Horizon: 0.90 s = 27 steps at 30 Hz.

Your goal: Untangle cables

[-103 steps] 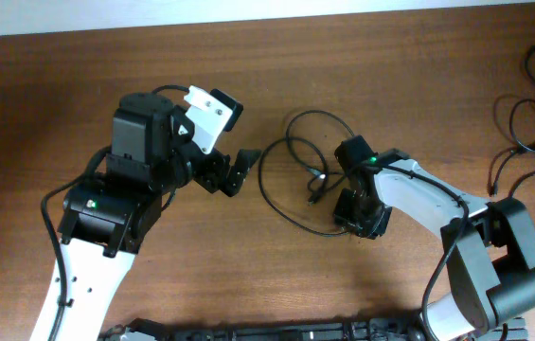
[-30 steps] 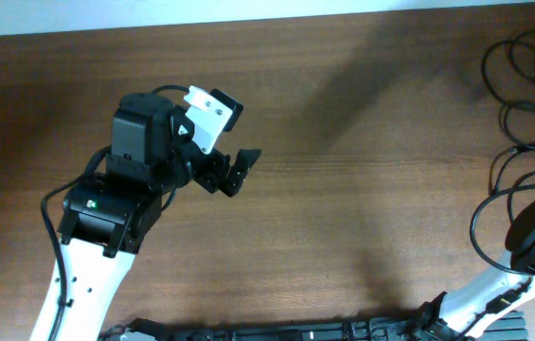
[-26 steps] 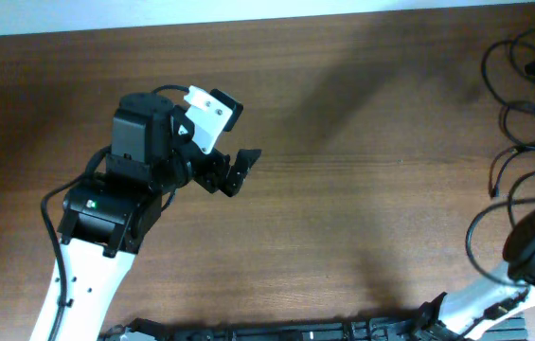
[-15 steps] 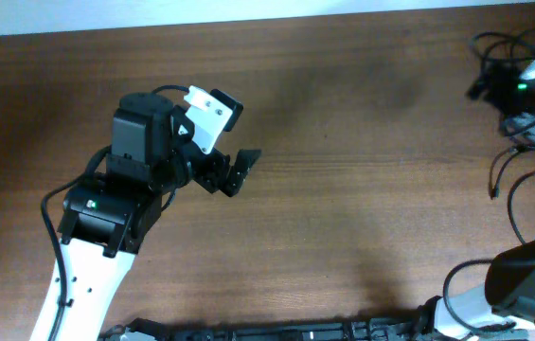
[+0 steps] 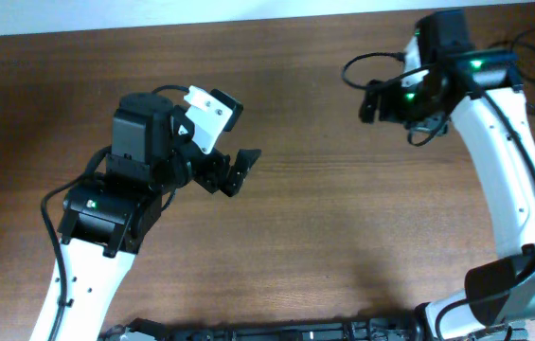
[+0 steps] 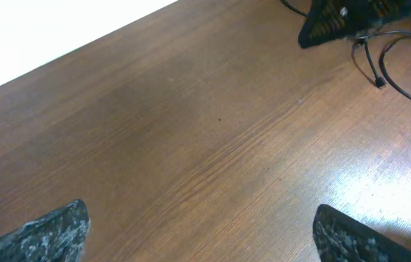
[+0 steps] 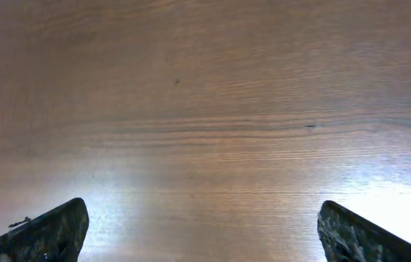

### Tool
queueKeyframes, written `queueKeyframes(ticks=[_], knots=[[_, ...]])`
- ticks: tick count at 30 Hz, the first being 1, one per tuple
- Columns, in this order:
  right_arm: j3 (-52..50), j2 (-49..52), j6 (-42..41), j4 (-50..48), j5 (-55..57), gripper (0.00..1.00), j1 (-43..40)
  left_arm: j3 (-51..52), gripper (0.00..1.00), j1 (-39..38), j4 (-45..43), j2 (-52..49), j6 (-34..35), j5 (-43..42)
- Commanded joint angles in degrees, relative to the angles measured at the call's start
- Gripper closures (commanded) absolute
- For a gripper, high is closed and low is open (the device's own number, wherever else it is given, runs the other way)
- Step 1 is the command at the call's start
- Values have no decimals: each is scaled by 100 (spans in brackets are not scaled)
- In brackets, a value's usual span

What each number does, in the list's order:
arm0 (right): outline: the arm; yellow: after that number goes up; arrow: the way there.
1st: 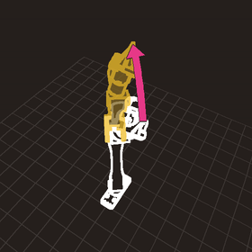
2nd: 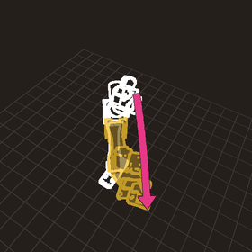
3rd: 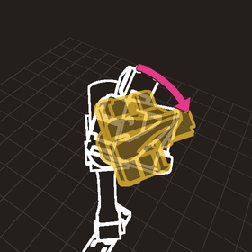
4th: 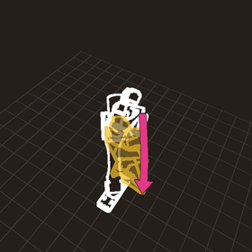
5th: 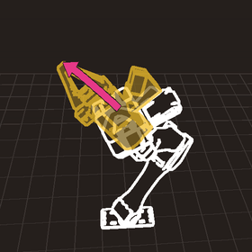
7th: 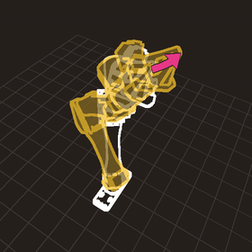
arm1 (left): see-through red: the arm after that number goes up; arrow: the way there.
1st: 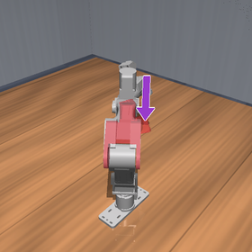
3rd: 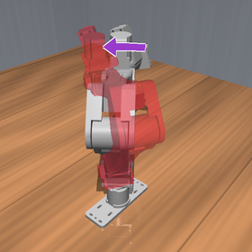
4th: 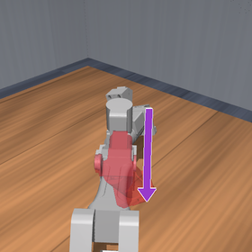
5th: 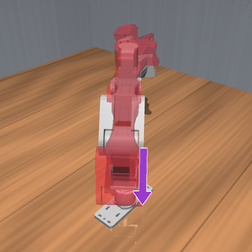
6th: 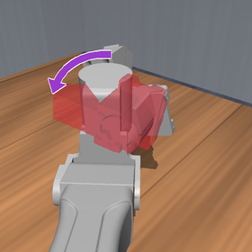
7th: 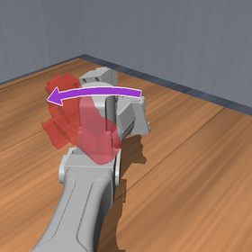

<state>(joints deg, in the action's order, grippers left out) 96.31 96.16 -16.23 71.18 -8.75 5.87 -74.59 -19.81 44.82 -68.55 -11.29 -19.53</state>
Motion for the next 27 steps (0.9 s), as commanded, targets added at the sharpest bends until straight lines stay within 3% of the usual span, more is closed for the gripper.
queueKeyframes(ticks=[1, 27], knots=[[50, -118, 59, -2, -28, 1, 291, -42, 1, 9, -13, 76, 33, -79], [50, -118, 59, -2, -26, 1, 382, -42, 1, 9, -13, 76, 33, -79]])
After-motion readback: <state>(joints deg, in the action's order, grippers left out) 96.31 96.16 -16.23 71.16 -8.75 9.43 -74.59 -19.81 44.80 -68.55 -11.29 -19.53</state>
